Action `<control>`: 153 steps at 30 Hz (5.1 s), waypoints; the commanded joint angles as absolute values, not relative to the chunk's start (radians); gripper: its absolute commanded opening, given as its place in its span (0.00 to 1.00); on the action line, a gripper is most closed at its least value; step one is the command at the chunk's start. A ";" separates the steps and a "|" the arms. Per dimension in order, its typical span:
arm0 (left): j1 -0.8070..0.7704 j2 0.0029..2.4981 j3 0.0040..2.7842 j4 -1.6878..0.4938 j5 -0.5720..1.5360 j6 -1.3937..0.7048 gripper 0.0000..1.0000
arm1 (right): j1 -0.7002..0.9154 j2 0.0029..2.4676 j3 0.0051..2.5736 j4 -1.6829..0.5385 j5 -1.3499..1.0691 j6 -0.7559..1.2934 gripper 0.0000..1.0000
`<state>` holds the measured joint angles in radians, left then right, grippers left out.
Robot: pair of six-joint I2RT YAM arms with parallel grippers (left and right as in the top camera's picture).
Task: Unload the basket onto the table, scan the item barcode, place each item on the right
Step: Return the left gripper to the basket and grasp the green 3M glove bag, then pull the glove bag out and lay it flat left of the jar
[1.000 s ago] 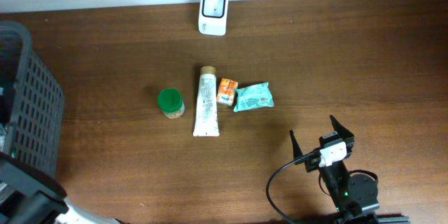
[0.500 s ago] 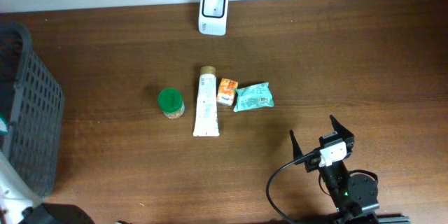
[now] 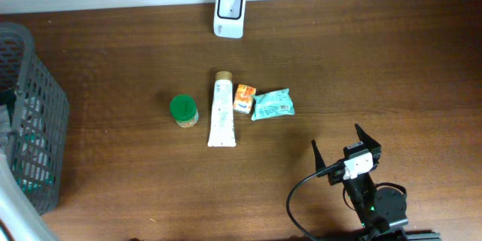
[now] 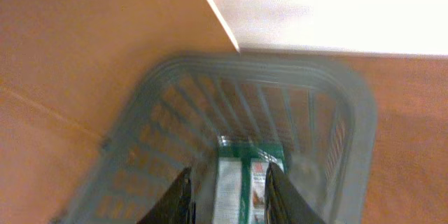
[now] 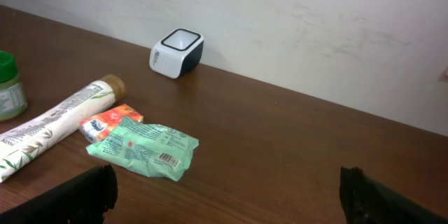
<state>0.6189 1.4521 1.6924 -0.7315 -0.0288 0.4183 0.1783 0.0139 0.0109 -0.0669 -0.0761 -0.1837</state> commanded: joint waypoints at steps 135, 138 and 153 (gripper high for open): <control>-0.103 1.707 1.082 -0.740 0.147 -0.330 0.00 | 0.185 0.007 0.006 -0.072 -0.074 -0.183 0.98; -0.123 1.707 1.082 -0.737 0.146 -0.352 0.00 | 0.185 0.007 0.006 -0.072 -0.074 -0.183 0.98; -0.137 1.707 1.081 -0.741 -0.068 -0.343 0.82 | 0.185 0.007 0.006 -0.072 -0.074 -0.183 0.98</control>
